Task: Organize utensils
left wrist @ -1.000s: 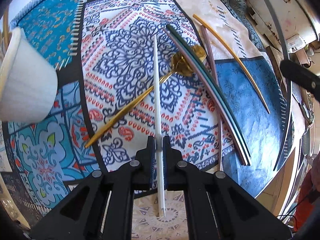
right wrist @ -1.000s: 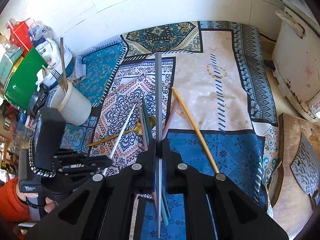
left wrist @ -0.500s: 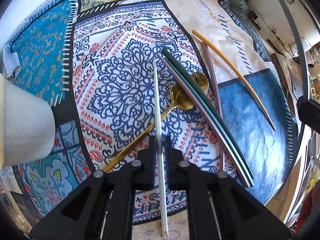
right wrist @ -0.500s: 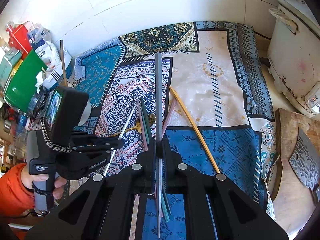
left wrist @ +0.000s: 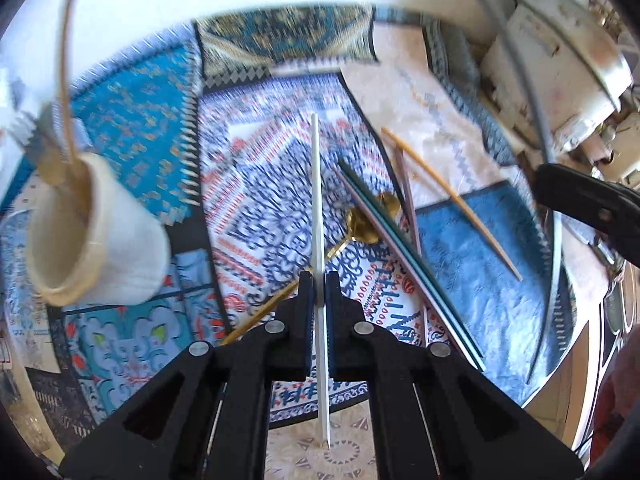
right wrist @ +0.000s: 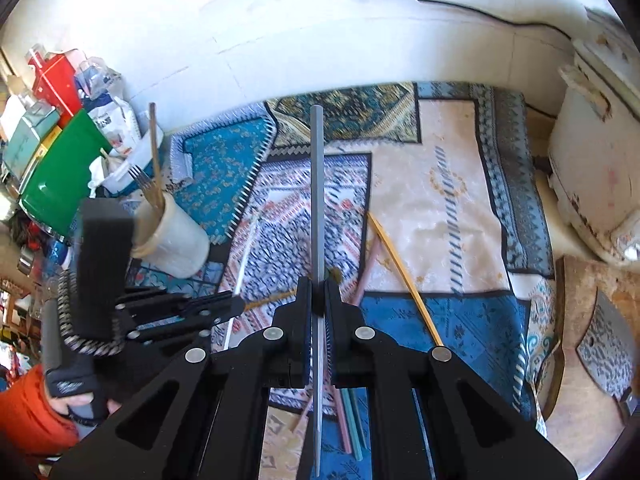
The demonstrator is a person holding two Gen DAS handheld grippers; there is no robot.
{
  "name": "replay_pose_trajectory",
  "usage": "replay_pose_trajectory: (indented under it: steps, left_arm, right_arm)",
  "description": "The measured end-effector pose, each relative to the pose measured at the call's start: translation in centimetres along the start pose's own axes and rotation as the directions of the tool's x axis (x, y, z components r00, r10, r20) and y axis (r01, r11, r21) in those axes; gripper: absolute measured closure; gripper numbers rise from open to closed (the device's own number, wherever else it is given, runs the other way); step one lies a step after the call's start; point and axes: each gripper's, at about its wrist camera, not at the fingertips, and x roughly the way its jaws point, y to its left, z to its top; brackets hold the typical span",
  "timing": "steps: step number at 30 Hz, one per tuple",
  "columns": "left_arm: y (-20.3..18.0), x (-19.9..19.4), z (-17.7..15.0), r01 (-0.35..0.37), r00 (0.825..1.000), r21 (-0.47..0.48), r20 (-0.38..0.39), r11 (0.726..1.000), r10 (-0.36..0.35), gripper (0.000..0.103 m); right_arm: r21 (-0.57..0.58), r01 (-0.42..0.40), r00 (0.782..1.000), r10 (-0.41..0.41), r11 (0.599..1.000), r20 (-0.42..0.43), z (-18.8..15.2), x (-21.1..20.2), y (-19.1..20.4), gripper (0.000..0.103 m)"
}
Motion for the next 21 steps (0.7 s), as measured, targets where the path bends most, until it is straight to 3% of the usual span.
replay_pose_trajectory:
  steps: [10,21]
  left_arm:
    - [3.7,-7.3,-1.0,0.005,0.985,-0.085,0.171,0.996,0.01,0.1]
    - [7.5,-14.9,-0.2,0.001,0.94,-0.133,0.339,0.991,0.044,0.1]
  right_arm:
    - [-0.065,-0.039,0.997,0.043,0.997,0.059,3.2,-0.2,3.8,0.097]
    - [-0.15,-0.077,0.989,0.095,0.986,0.114,6.9,0.4,8.8,0.097]
